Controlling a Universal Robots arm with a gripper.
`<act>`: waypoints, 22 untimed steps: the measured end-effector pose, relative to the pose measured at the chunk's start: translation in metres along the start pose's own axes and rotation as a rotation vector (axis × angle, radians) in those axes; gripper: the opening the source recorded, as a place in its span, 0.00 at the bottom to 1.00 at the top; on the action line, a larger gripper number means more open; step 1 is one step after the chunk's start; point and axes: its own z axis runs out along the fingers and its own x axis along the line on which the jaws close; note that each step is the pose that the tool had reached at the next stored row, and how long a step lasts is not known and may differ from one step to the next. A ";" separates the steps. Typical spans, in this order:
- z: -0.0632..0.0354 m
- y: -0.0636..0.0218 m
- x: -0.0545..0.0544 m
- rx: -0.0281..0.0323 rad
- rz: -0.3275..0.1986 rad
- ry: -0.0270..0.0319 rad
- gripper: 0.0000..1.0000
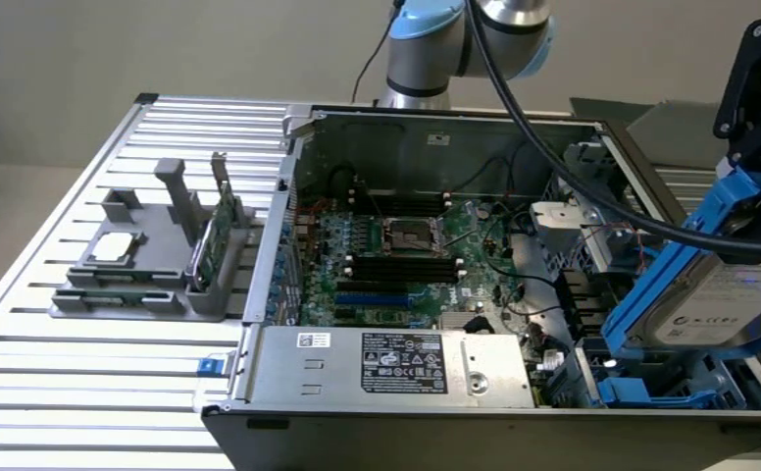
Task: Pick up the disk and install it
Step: 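Pick up the disk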
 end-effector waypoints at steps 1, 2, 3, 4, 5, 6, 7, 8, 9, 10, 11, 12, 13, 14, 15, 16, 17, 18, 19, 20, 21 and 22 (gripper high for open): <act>0.0018 -0.0004 0.000 0.0000 0.000 0.0002 0.33; 0.0036 -0.0007 0.000 0.0000 0.000 0.0000 0.33; 0.0055 -0.0009 0.000 0.0000 0.000 -0.0002 0.33; 0.0072 -0.0013 0.000 0.0000 0.000 -0.0002 0.33; 0.0090 -0.0017 0.000 0.0000 0.000 -0.0004 0.33; 0.0109 -0.0022 0.000 0.0000 0.000 -0.0008 0.33; 0.0126 -0.0026 0.000 0.0001 0.000 -0.0011 0.33; 0.0144 -0.0031 0.000 0.0000 0.000 -0.0014 0.33; 0.0162 -0.0038 0.000 0.0000 0.000 -0.0020 0.33; 0.0178 -0.0046 -0.001 0.0001 0.000 -0.0025 0.33; 0.0195 -0.0055 -0.001 0.0001 0.000 -0.0032 0.33; 0.0209 -0.0064 -0.002 0.0001 0.000 -0.0037 0.33; 0.0221 -0.0069 -0.003 0.0001 0.000 -0.0040 0.33; 0.0233 -0.0071 -0.003 0.0000 0.000 -0.0042 0.33; 0.0241 -0.0072 -0.004 0.0000 0.000 -0.0041 0.33; 0.0250 -0.0073 -0.004 0.0001 0.000 -0.0044 0.33; 0.0256 -0.0075 -0.004 0.0001 0.000 -0.0042 0.33; 0.0262 -0.0078 -0.004 0.0001 0.000 -0.0042 0.33; 0.0269 -0.0081 -0.004 0.0001 0.000 -0.0041 0.33; 0.0278 -0.0082 -0.004 0.0001 0.000 -0.0043 0.33; 0.0286 -0.0084 -0.005 0.0001 0.000 -0.0041 0.33; 0.0293 -0.0085 -0.005 0.0001 0.000 -0.0042 0.33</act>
